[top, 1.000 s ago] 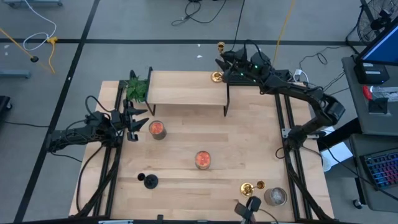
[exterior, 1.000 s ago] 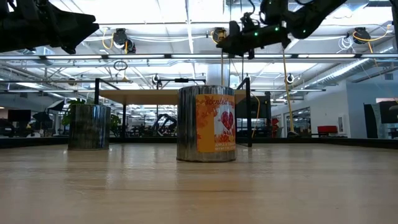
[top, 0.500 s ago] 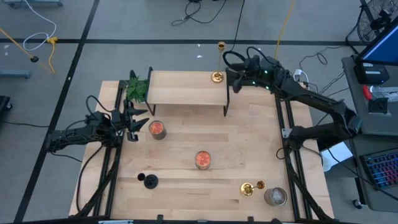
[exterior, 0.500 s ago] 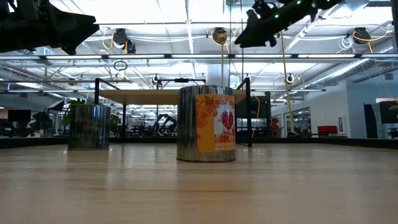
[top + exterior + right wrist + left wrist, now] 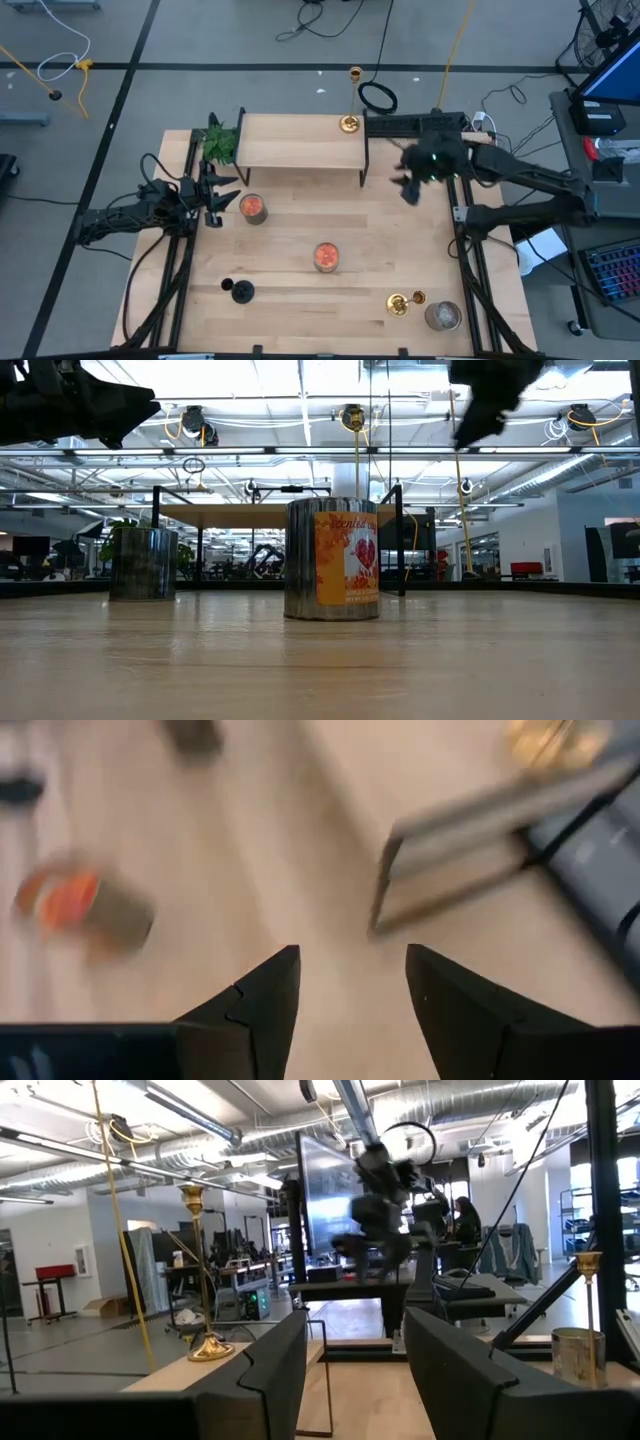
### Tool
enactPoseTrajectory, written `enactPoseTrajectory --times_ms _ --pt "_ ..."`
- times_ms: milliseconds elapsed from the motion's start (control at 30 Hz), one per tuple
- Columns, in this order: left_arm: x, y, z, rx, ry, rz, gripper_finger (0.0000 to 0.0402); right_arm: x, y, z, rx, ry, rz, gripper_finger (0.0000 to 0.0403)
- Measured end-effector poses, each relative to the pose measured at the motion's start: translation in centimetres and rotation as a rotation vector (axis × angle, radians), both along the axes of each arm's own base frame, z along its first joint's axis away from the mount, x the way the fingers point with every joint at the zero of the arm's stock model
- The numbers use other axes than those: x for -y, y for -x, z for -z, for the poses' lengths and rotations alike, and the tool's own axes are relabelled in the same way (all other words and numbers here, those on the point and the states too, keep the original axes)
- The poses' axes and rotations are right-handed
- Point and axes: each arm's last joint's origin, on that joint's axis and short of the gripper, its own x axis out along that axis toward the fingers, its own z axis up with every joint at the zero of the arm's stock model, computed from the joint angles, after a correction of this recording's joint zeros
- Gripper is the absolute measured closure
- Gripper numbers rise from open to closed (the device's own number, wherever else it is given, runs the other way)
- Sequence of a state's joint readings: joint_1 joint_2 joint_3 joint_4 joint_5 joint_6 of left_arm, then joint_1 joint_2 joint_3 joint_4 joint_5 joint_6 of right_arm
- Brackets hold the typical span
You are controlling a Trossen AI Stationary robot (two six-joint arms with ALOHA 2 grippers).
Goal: Pick & Place candle stick holders
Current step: Put the gold candle holder on the shelf
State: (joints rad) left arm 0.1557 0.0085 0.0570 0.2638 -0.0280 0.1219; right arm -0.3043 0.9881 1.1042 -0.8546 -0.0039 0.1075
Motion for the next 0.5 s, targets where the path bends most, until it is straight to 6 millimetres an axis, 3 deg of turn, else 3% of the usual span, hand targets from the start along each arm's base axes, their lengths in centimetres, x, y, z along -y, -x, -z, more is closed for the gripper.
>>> enactPoseTrajectory --times_ms 100,233,500 --pt "0.0 0.0 0.0 0.0 0.0 0.0 0.0227 -2.0 1.4 0.6 -0.124 -0.087 -0.044 0.022" --pt "0.0 0.0 0.0 0.0 0.0 0.0 0.0227 -4.6 2.6 1.6 -0.208 -0.356 -0.124 0.022" --pt "0.0 0.0 0.0 0.005 0.025 0.008 0.0227 -9.8 1.5 6.6 -0.132 -0.575 -0.403 0.022"
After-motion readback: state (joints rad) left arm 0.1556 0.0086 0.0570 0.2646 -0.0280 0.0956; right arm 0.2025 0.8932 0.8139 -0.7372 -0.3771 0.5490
